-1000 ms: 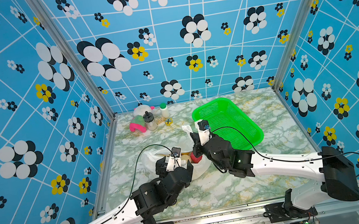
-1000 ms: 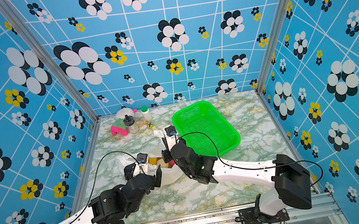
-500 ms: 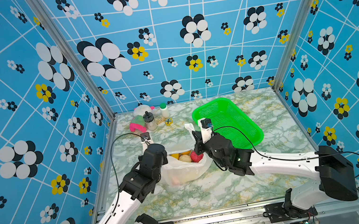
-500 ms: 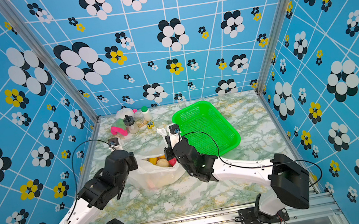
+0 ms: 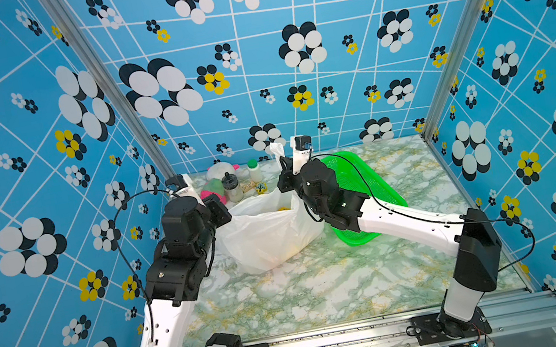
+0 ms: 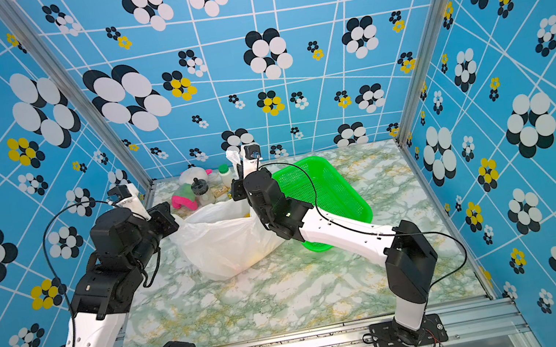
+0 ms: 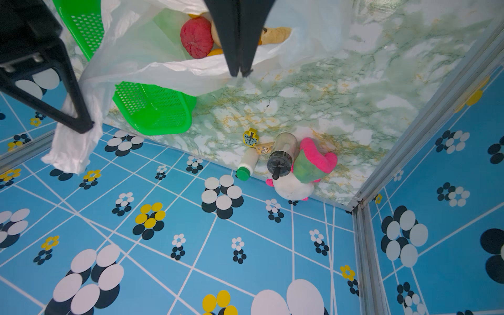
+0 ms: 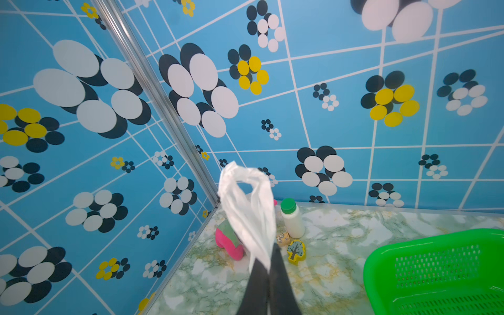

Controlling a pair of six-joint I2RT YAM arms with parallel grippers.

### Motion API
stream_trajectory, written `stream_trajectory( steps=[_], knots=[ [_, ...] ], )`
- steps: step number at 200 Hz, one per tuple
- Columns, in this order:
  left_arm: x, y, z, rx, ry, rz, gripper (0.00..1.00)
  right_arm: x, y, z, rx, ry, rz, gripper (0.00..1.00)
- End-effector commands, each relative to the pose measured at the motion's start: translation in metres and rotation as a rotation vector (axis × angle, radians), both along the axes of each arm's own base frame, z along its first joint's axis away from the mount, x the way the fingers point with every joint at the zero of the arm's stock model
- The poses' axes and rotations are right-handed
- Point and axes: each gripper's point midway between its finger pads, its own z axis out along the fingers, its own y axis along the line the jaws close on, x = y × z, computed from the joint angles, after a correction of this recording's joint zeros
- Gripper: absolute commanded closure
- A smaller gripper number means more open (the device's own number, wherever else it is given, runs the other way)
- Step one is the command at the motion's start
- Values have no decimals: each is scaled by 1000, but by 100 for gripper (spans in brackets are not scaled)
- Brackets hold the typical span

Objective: Untie the knot of the plastic bag and take out the fruit
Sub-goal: Open the plastic bag at the middle-left of the table.

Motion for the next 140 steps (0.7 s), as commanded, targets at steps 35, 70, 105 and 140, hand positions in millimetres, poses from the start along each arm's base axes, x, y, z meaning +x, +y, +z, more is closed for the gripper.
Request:
stream_trajectory(
  steps=[35, 70, 105, 140],
  knots=[
    [10, 5, 30, 31, -35, 28, 100, 11, -5, 30, 6, -33, -44, 100],
    [30, 3, 68, 29, -75, 22, 100, 29, 10, 60, 29, -26, -31, 100],
    [38, 9, 93, 35, -103, 33, 100, 38, 15, 66, 60, 14, -55, 100],
    [45, 17, 78, 21, -87, 34, 100, 40, 13, 7, 58, 111, -81, 100]
  ],
)
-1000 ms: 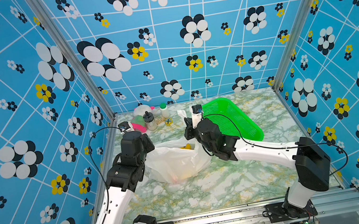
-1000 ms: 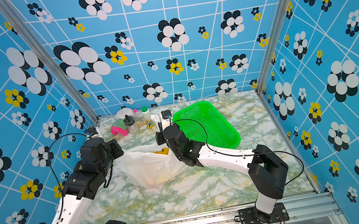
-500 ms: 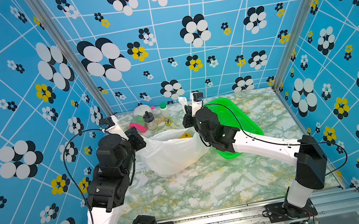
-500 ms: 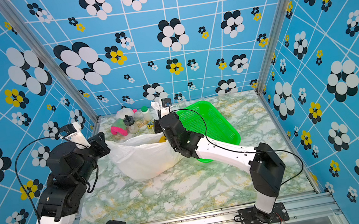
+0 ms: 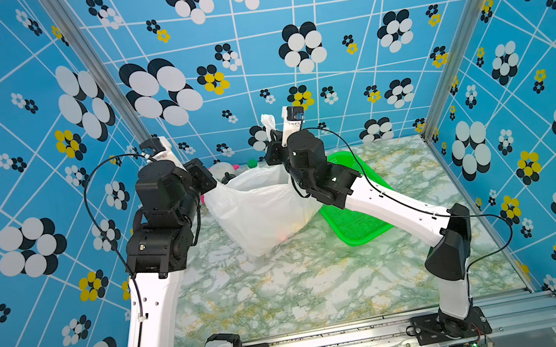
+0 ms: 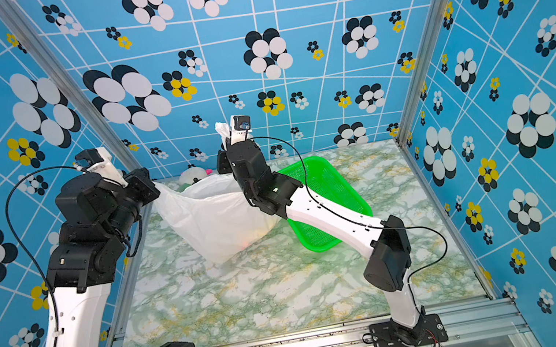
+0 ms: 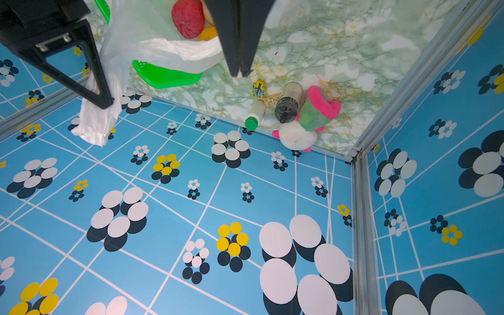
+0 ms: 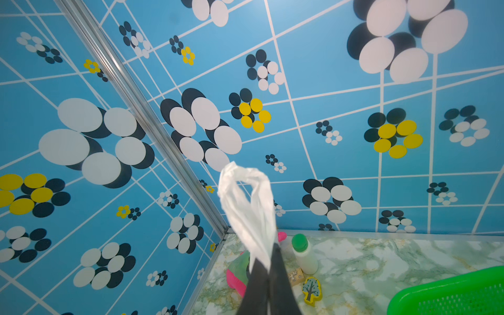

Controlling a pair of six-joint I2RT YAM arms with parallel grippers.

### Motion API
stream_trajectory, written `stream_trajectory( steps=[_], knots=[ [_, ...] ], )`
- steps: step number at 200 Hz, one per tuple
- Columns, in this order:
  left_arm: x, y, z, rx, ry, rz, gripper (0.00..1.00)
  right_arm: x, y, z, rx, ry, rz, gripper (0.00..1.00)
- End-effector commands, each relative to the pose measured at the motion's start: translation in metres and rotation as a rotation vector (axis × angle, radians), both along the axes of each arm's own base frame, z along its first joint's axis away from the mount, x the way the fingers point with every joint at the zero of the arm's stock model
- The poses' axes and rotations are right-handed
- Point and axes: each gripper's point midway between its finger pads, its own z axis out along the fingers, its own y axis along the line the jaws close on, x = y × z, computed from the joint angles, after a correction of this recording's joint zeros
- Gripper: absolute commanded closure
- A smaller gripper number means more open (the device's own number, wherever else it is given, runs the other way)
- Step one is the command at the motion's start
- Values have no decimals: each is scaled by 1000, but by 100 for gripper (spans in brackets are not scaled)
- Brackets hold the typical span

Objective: Untie the knot of the plastic bag and take out the fruit
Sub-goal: Open the plastic bag at the middle-left of the table.

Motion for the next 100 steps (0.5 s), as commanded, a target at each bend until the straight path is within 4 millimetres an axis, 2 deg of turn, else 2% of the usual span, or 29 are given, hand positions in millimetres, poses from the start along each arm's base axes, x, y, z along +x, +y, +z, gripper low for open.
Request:
stream_trajectory(
  steps=[1, 14, 30, 48, 64, 68, 84, 100],
  knots=[
    [4, 4, -6, 6, 5, -12, 100, 4, -4, -57, -18, 110, -39, 100],
    [9, 9, -10, -5, 15, -5, 100, 2, -9, -84, -12, 155, -54, 100],
    [12, 11, -13, -28, 26, -14, 100, -3, -14, -105, -13, 187, -61, 100],
    [9, -10, -22, -73, 30, -122, 100, -8, -23, -118, -48, 208, -73, 100],
    [-4, -31, -49, -101, 77, -208, 100, -13, -35, -119, -81, 225, -109, 100],
    [-9, -35, -56, -106, 89, -220, 100, -16, -40, -133, -110, 245, -115, 97],
    [-31, -52, -89, -105, 132, -279, 100, -25, -50, -142, -133, 255, -114, 87],
    [-54, -53, -116, -103, 175, -266, 100, -34, -59, -151, -160, 267, -107, 74]
  ],
)
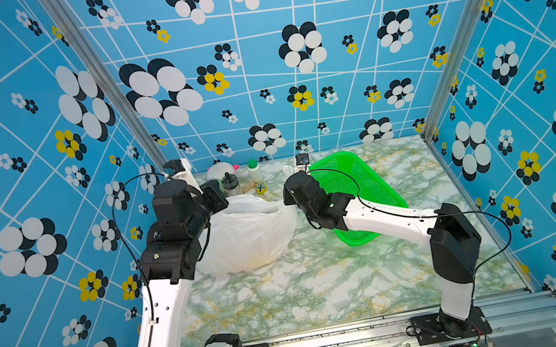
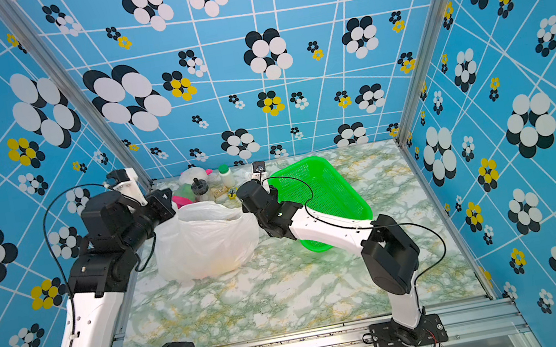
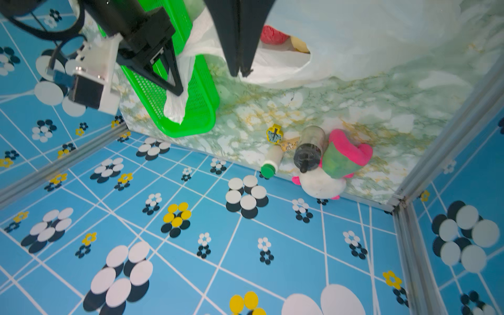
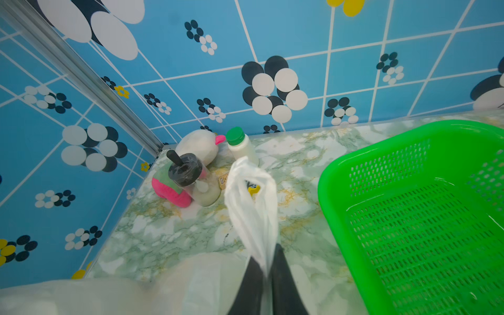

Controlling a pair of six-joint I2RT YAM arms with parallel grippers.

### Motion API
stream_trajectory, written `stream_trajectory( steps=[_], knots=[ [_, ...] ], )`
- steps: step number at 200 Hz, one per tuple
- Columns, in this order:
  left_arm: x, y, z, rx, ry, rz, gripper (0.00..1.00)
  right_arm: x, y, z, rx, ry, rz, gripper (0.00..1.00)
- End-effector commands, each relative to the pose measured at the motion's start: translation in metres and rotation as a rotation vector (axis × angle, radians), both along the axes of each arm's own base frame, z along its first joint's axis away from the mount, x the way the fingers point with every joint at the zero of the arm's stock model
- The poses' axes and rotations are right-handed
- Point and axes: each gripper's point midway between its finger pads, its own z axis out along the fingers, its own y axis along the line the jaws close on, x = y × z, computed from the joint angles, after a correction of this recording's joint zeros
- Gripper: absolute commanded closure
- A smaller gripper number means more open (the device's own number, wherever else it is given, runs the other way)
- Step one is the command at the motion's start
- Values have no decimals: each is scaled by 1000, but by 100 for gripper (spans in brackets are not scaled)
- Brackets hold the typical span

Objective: Untie the knot of the plastic bag and take out the fruit
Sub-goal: Open the plastic bag at the middle-left of the table.

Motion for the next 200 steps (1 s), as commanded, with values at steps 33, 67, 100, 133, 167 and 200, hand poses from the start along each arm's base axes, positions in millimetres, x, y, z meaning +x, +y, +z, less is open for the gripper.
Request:
stream_trajectory(
  steps=[33, 67, 100, 133, 167, 200],
  knots=[
    [-62, -1, -42, 12, 60, 3, 100, -33, -38, 32, -39, -47, 6, 53],
    [-80, 25, -28, 46, 19, 107, 100, -87, 2, 80, -107, -192, 269, 50],
    [-93, 31, -23, 33, -11, 120, 100, -124, 59, 80, -99, -146, 512, 48],
    [-103, 32, -24, 16, -24, 114, 100, -122, 117, 43, -139, -5, 615, 54],
    [-109, 37, -27, 21, -24, 131, 100, -117, 150, 9, -183, 94, 662, 56],
    [-109, 38, -31, 25, -13, 141, 100, -131, 171, -13, -213, 147, 731, 59]
  ],
)
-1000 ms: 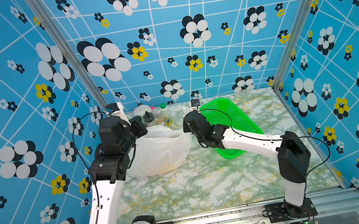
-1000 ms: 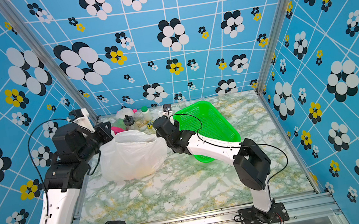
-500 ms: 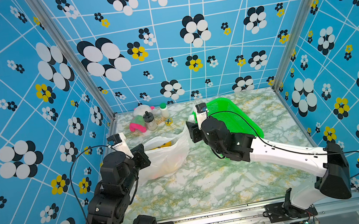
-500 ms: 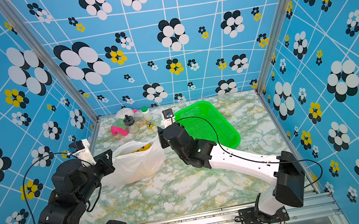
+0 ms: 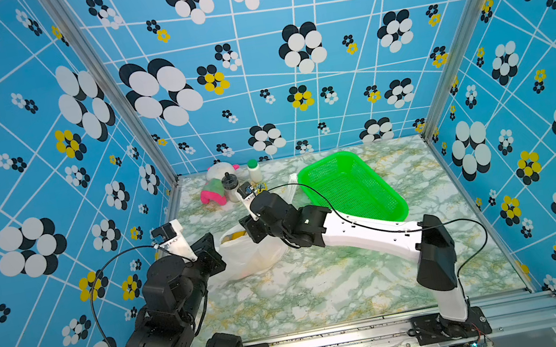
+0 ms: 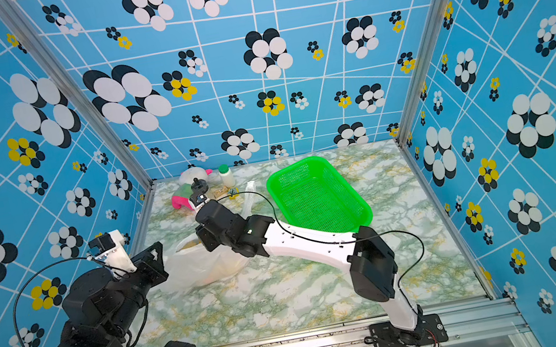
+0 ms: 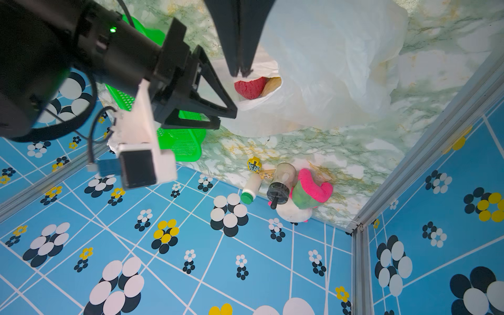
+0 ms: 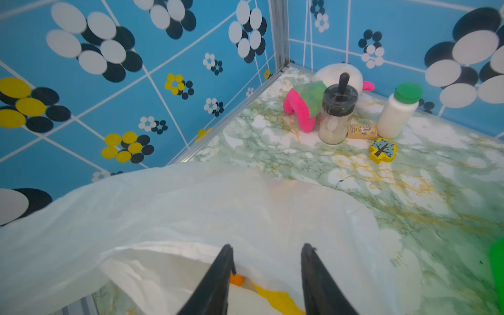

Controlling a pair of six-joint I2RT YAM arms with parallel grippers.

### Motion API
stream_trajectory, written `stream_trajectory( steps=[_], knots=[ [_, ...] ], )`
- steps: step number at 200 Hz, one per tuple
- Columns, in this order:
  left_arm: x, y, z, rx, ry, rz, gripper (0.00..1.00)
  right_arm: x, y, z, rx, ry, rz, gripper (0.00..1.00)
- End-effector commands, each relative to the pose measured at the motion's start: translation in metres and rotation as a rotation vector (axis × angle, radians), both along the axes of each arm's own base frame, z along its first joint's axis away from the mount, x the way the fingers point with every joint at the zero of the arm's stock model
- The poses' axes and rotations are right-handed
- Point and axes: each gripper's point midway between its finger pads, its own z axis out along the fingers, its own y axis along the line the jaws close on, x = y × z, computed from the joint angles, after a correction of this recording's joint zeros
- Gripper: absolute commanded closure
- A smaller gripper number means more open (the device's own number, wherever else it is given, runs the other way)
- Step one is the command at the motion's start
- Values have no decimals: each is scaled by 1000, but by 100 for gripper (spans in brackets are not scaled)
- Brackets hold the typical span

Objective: Untie the knot of the plastic bag and take out the fruit
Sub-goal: Open the plastic bag at the middle-left of the table.

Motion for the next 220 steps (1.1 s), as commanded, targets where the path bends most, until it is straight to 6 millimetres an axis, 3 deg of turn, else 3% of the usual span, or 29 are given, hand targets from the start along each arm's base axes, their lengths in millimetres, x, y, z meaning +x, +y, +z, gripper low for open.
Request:
stream_trajectory(
  steps=[1, 33, 72, 85, 89, 114, 128, 139, 140, 142, 153, 194, 210, 220],
  knots=[
    [0, 3, -11, 9, 34, 22, 100, -23, 8, -6, -33, 59, 72, 59],
    [3, 10, -16, 35, 62, 62, 100, -39, 4, -16, -77, 9, 67, 57],
    [8, 12, -21, 50, 89, 84, 100, -56, -18, -4, -61, -85, 41, 35],
    [8, 14, -22, 52, 92, 90, 100, -59, -20, -2, -48, -85, 42, 33],
    [8, 14, -22, 53, 92, 91, 100, -60, -25, -18, -80, -73, 39, 33],
    [7, 15, -21, 53, 90, 95, 100, -59, -25, -41, -144, -47, 31, 35],
    [7, 16, -21, 61, 100, 101, 78, -62, -24, -52, -156, -19, 45, 36],
    [6, 18, -21, 72, 112, 110, 40, -65, -24, -59, -160, 4, 51, 37],
    [5, 19, -20, 73, 112, 111, 40, -65, -24, -60, -159, 6, 53, 37],
    [5, 19, -20, 75, 115, 112, 28, -66, -24, -61, -159, 10, 52, 37],
    [3, 23, -16, 88, 122, 127, 1, -68, -26, -68, -162, 29, 54, 39],
    [3, 40, 29, 204, 89, 191, 1, -77, -33, -78, -121, 74, 52, 55],
    [12, 36, 52, 229, 68, 176, 1, -79, -35, -77, -94, 80, 53, 56],
    [20, 24, 63, 225, 61, 116, 1, -80, -36, -78, -86, 83, 53, 57]
  ],
)
